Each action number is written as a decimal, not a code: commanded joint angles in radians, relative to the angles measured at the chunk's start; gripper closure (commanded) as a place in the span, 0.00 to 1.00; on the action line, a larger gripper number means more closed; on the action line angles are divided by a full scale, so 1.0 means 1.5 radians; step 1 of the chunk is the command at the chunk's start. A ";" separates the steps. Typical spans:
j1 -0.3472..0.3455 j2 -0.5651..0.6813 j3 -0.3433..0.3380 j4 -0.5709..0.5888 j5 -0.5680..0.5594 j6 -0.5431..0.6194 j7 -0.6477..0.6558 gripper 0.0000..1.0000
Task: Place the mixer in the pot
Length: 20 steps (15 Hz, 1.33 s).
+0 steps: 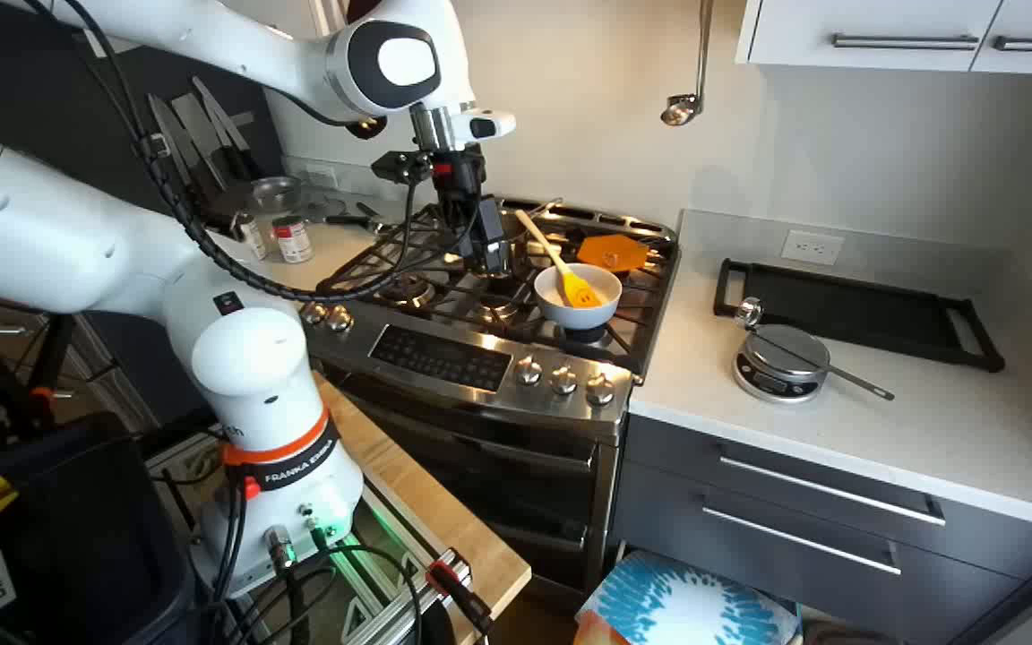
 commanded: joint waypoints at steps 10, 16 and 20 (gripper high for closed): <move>0.006 0.216 -0.010 0.104 0.143 0.177 0.179 0.00; 0.021 0.300 -0.019 0.158 0.179 0.239 0.179 0.00; 0.020 0.295 -0.019 0.158 0.178 0.239 0.179 0.00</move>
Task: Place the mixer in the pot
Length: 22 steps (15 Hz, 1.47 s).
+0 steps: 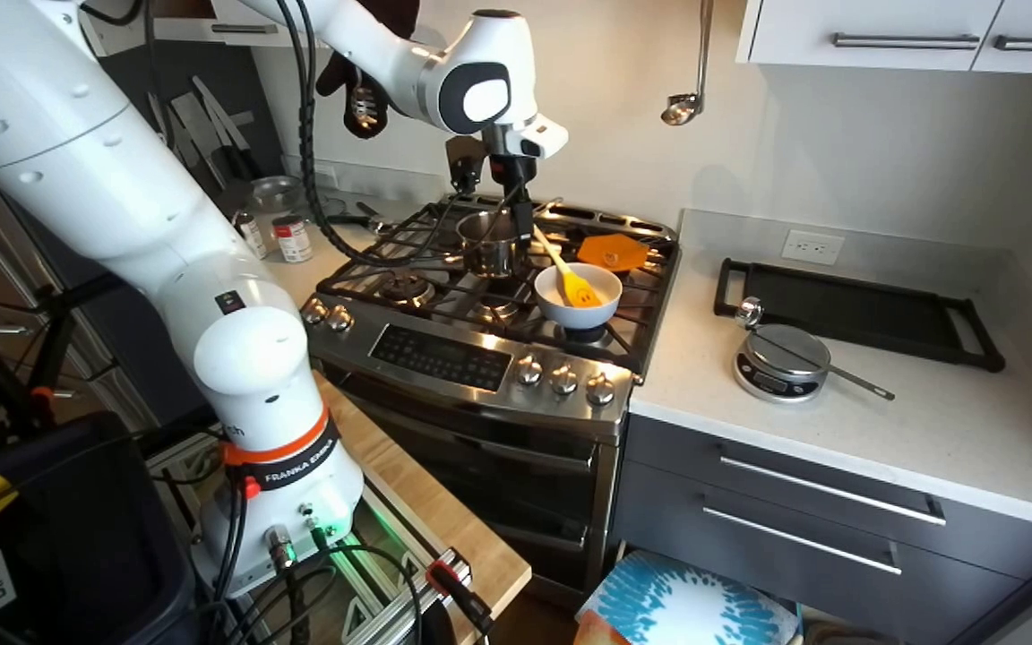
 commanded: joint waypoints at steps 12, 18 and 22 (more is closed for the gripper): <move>-0.012 0.128 -0.034 0.028 -0.145 -0.014 0.198 0.00; -0.011 0.187 -0.063 0.084 -0.192 0.035 0.254 0.00; 0.013 0.280 -0.075 0.208 -0.193 0.077 0.203 0.00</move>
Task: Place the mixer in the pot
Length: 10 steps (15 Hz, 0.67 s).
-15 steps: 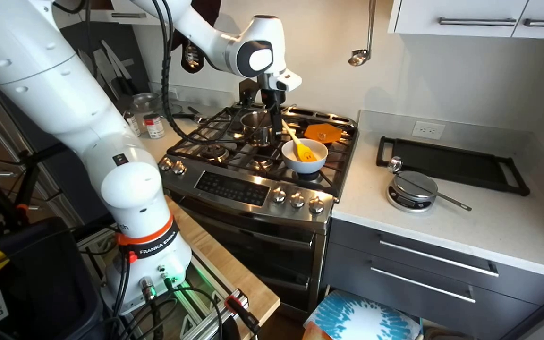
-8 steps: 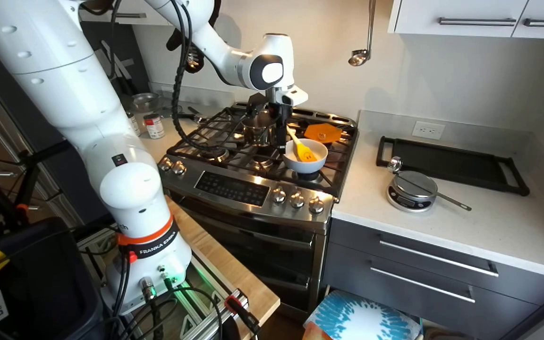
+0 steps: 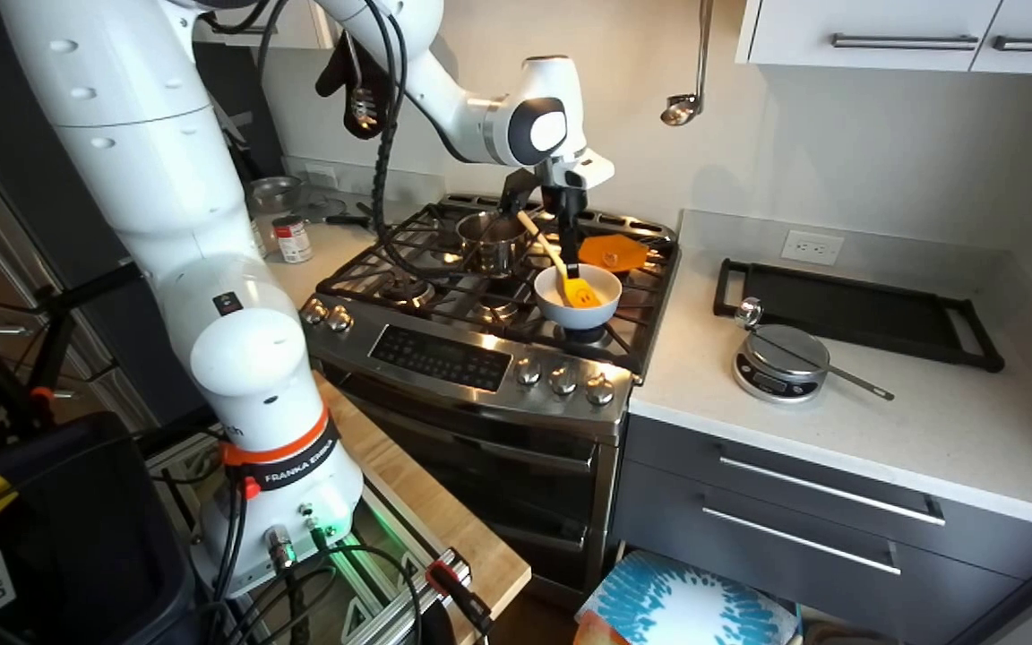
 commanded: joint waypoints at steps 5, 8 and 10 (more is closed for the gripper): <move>0.064 0.122 -0.030 0.152 0.099 0.032 -0.078 0.00; 0.069 0.151 -0.031 0.181 0.116 0.033 -0.087 0.00; 0.084 0.172 -0.055 0.193 0.050 0.044 -0.047 0.00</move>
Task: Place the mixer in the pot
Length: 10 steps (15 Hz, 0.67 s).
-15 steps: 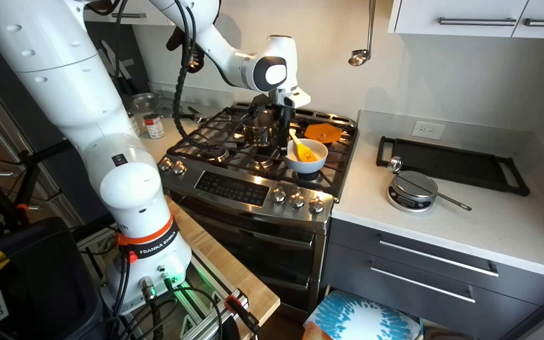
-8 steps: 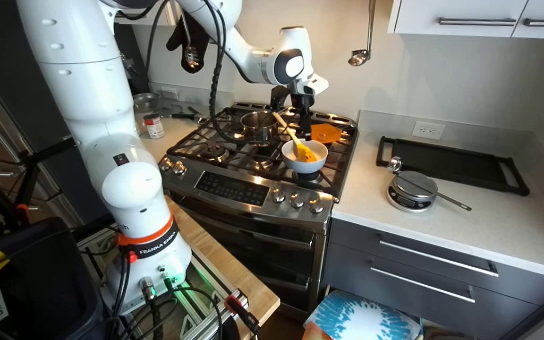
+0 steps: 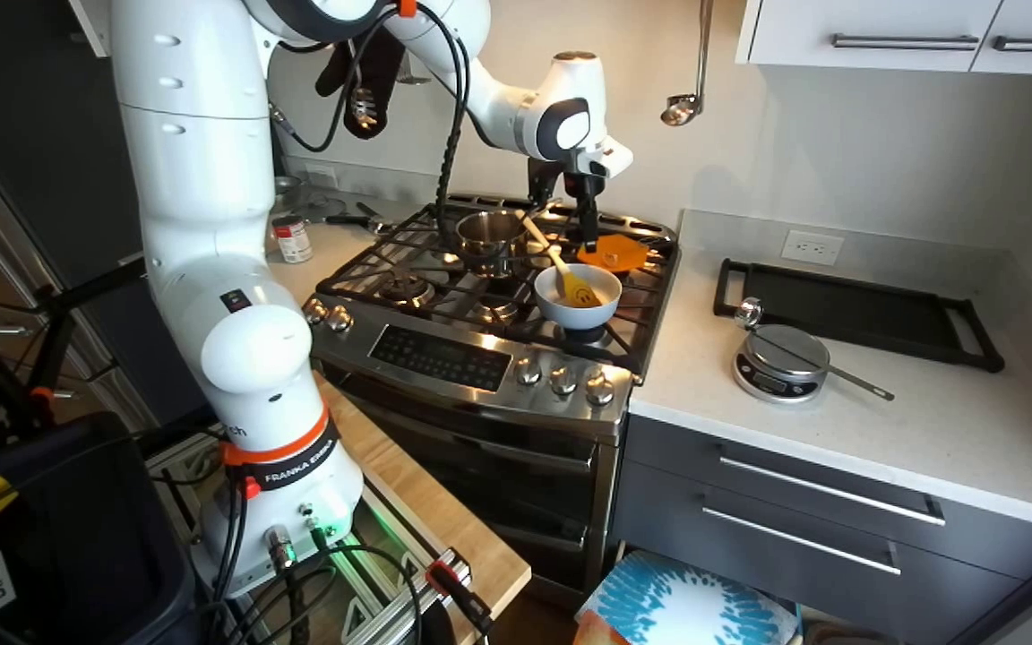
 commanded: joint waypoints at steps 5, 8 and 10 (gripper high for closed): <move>0.023 0.188 -0.080 0.179 -0.085 -0.001 -0.142 0.00; 0.033 0.292 -0.096 0.299 -0.076 0.011 -0.225 0.00; 0.034 0.348 -0.089 0.380 -0.059 0.010 -0.264 0.00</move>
